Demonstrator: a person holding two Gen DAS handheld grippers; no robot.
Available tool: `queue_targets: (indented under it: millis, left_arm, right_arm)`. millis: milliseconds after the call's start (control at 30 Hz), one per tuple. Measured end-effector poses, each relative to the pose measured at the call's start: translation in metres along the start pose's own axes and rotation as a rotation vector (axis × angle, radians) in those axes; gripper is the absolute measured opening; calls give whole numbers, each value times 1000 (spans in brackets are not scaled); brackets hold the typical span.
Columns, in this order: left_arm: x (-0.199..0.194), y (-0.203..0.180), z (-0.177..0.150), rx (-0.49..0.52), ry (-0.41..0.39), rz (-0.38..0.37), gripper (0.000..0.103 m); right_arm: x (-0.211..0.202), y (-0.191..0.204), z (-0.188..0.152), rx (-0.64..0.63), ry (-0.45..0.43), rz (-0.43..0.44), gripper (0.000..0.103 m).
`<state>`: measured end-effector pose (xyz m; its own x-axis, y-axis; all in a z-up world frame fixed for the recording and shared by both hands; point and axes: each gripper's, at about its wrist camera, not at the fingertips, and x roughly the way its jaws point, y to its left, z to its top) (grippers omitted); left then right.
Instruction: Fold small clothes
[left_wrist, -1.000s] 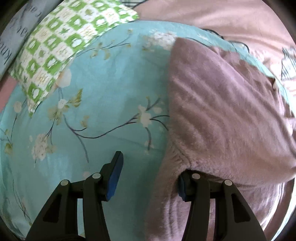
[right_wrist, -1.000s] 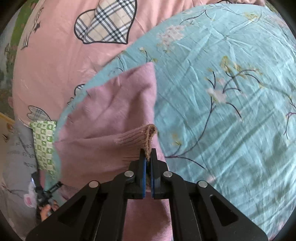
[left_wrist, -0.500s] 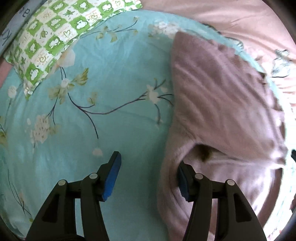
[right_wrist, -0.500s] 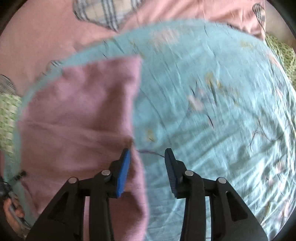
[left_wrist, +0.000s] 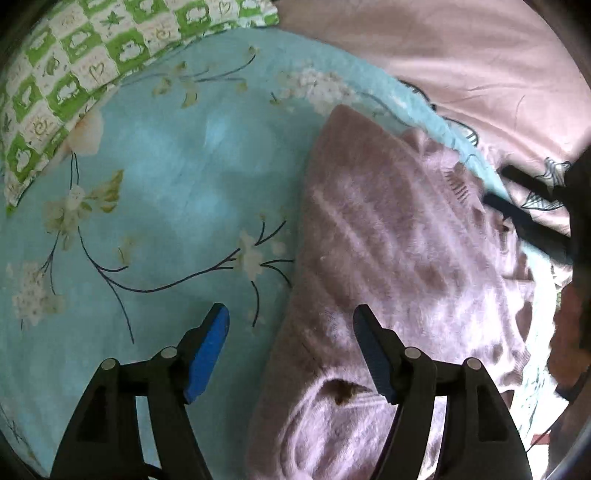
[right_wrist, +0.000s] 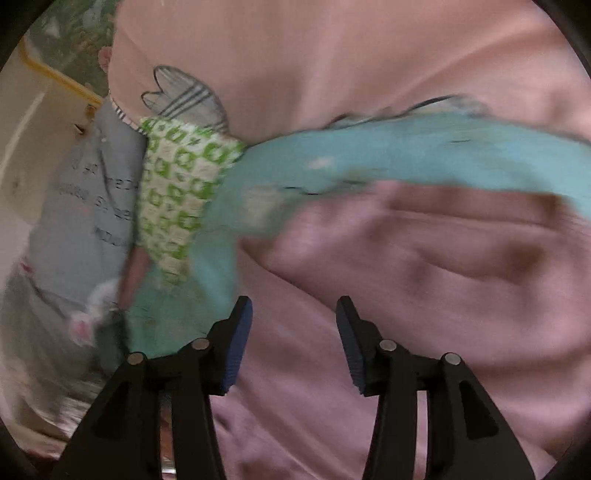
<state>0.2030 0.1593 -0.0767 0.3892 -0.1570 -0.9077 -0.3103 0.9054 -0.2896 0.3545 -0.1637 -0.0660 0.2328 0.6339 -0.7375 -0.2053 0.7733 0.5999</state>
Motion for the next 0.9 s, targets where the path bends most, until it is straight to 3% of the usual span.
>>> queue_targets:
  millis: [33, 67, 167, 267, 367, 433, 500, 600, 700, 733, 767, 800, 833, 900]
  left_arm:
    - [2, 2, 1, -1, 3, -2, 70]
    - [1, 4, 0, -4, 3, -9, 70]
    - [-1, 7, 3, 6, -9, -27, 70]
    - [-3, 6, 32, 42, -46, -30, 70]
    - [-2, 3, 69, 70, -67, -85, 76]
    - [5, 2, 96, 71, -56, -136, 78]
    - [22, 1, 122, 58, -17, -183, 79]
    - [41, -4, 145, 49, 19, -194, 79]
    - [51, -16, 153, 90, 13, -149, 76]
    - [51, -20, 152, 114, 3, -136, 61]
    - [51, -25, 150, 143, -8, -127, 42]
    - [53, -30, 146, 184, 4, -131, 8]
    - [51, -32, 143, 195, -1, -125, 7]
    - [34, -36, 136, 222, -94, -61, 6]
  right_arm:
    - [13, 3, 9, 2, 20, 4, 49]
    - [22, 13, 19, -44, 15, -54, 49]
    - [35, 45, 38, -311, -17, -201, 51]
    - [46, 45, 54, -458, 45, -203, 54]
    - [53, 32, 59, -575, 119, -246, 62]
    - [54, 18, 59, -617, 155, -291, 63]
    - [56, 5, 57, -622, 193, -277, 64]
    - [58, -1, 55, -668, 209, -265, 67]
    - [68, 0, 52, -724, 225, -296, 67]
    - [72, 1, 50, -737, 235, -313, 67]
    - [76, 2, 48, -752, 237, -325, 59]
    - [77, 3, 48, -756, 226, -332, 22]
    - [77, 2, 49, -739, 228, -325, 6]
    - [70, 1, 54, -691, 200, -294, 7]
